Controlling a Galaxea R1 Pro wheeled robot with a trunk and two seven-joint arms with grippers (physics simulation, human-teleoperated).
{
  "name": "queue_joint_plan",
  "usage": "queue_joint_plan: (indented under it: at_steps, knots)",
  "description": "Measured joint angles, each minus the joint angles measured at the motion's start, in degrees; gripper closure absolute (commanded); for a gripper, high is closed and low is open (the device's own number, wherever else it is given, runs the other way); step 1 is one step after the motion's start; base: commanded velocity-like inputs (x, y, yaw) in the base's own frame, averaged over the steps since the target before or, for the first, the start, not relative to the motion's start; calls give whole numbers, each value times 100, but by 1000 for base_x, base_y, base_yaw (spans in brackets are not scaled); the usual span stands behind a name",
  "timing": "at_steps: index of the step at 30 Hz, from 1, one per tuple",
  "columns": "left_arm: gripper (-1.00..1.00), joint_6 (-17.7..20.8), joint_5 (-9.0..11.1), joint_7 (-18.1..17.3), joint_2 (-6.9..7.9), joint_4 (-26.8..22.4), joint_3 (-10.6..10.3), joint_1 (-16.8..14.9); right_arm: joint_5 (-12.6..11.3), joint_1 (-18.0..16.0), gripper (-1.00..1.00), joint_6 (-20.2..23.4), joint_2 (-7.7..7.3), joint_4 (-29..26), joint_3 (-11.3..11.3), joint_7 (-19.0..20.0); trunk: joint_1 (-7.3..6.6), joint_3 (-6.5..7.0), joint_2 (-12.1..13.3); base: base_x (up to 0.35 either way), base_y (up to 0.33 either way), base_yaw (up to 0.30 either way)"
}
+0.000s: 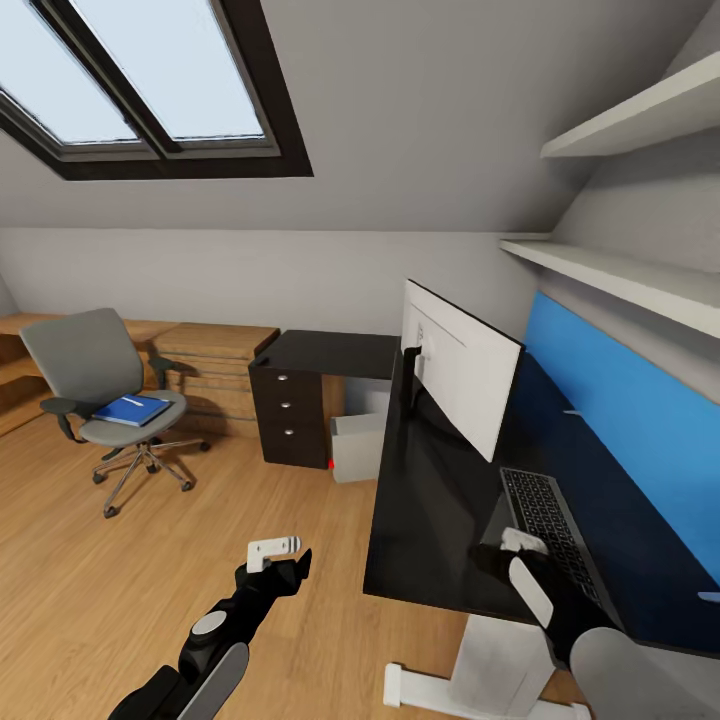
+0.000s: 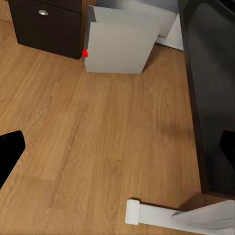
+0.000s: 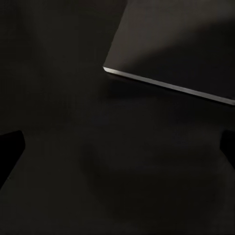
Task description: In the bedroom, organize the workspace by keeping the computer under the desk, ensuring the monitor is on the desk, placing the keyboard on the desk next to the monitor, placing the mouse on the desk next to the keyboard, moving the folder from the swivel chair onto the desk next to the mouse, stacking the notebook on top of the folder with the pen on top of the notebook, and positioning the swivel chair next to the desk.
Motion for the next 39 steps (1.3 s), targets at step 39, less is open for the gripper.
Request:
queue_joint_plan:
  at_steps: [39]
  knots:
    - [-100,-10,-9,-7,0,165,2,0,-392,213,-100,-140,12,-1619,754,-494,-238,198,442,-72,17,-3]
